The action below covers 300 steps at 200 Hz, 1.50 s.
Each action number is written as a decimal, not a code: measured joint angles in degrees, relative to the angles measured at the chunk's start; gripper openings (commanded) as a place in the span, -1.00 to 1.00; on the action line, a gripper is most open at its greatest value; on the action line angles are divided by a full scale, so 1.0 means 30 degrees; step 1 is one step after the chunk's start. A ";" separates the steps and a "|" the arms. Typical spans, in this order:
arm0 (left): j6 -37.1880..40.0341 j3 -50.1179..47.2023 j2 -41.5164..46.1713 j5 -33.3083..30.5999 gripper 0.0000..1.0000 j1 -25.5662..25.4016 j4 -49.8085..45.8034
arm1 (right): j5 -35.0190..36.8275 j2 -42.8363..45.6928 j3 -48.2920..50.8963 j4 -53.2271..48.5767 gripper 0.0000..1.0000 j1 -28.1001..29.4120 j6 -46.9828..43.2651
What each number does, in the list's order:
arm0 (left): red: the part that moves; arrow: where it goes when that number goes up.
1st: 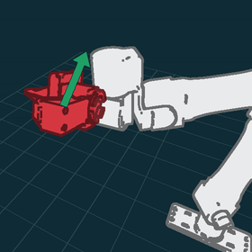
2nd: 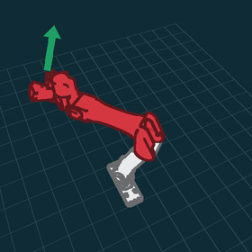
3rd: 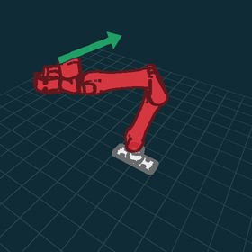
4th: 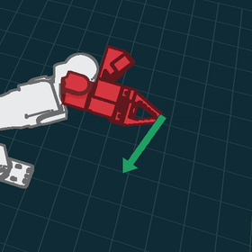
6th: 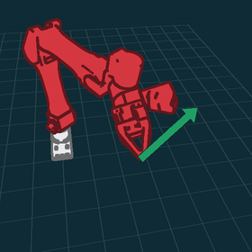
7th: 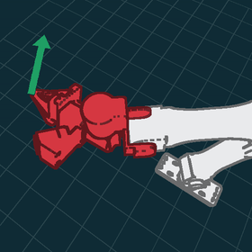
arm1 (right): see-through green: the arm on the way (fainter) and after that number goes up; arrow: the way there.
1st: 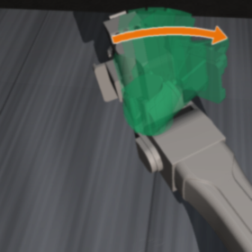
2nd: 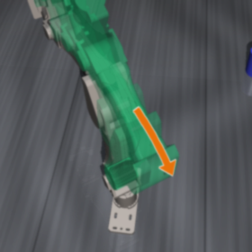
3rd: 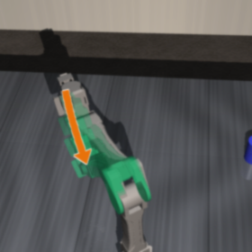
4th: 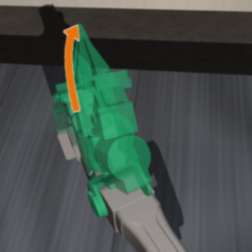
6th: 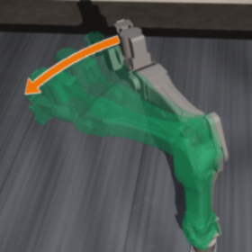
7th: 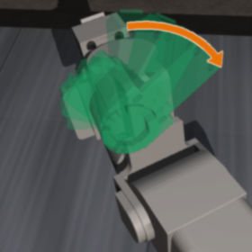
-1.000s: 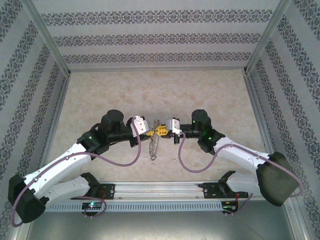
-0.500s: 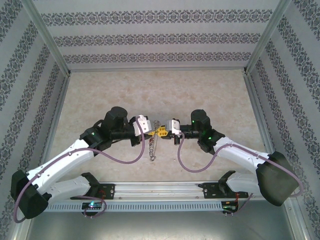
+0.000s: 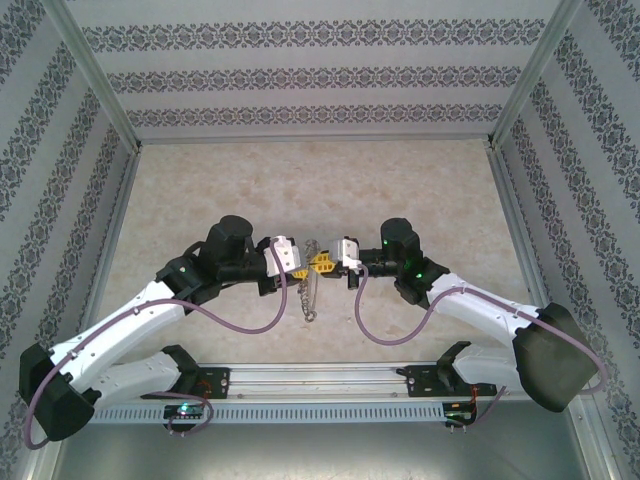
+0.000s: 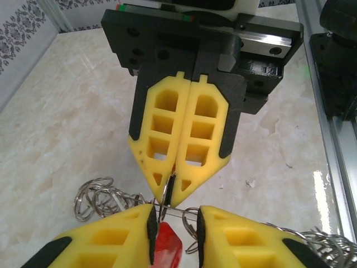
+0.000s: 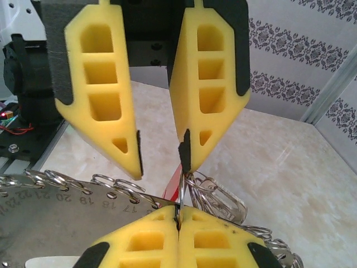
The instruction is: Put the keys on the keyring
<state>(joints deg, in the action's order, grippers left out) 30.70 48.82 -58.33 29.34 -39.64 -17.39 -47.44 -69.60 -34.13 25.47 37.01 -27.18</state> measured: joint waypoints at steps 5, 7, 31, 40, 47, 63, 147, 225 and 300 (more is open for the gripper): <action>0.0007 0.0007 -0.0051 -0.0007 -0.47 0.0000 0.0000 | 0.0000 0.0000 0.0000 -0.0058 -1.00 0.0000 0.0000; 0.0015 0.0007 -0.0080 -0.0015 -0.47 0.0000 0.0000 | 0.0000 0.0000 0.0000 -0.0080 -1.00 0.0000 0.0000; 0.0058 0.0102 -0.0408 -0.0211 -0.43 0.0000 0.0000 | 0.0022 0.0000 0.0000 -0.0350 -1.00 0.0000 -0.0044; 0.0058 0.0102 -0.0459 -0.0240 -0.42 0.0000 0.0000 | 0.0022 -0.0007 0.0000 -0.0430 -1.00 0.0000 -0.0058; 0.0058 0.0102 -0.0495 -0.0299 -0.41 0.0000 0.0015 | 0.0022 0.0000 0.0000 -0.0452 -1.00 0.0015 -0.0066; 0.0051 0.0102 -0.0583 -0.0503 -0.42 0.0000 0.0044 | 0.0015 0.0000 0.0000 -0.0525 -1.00 0.0189 -0.0080; 0.0080 0.0109 -0.0729 -0.1239 -0.85 -0.0007 0.0022 | 0.0510 0.0000 -0.0087 -0.0721 -1.00 0.0248 -0.0503; 0.0066 0.0160 -0.0954 -0.1246 -1.00 0.0000 0.0007 | 0.0736 -0.0073 -0.0153 -0.1027 -1.00 0.0248 -0.0568; -0.0328 0.0160 -0.0466 -0.3031 -1.00 0.0000 -0.0233 | 0.2259 -0.0109 -0.1596 -0.2994 -0.54 0.0590 -0.0962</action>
<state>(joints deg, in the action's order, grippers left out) 29.71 49.30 -59.72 20.25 -39.64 -18.09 -40.66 -69.93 -38.92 16.49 38.79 -30.06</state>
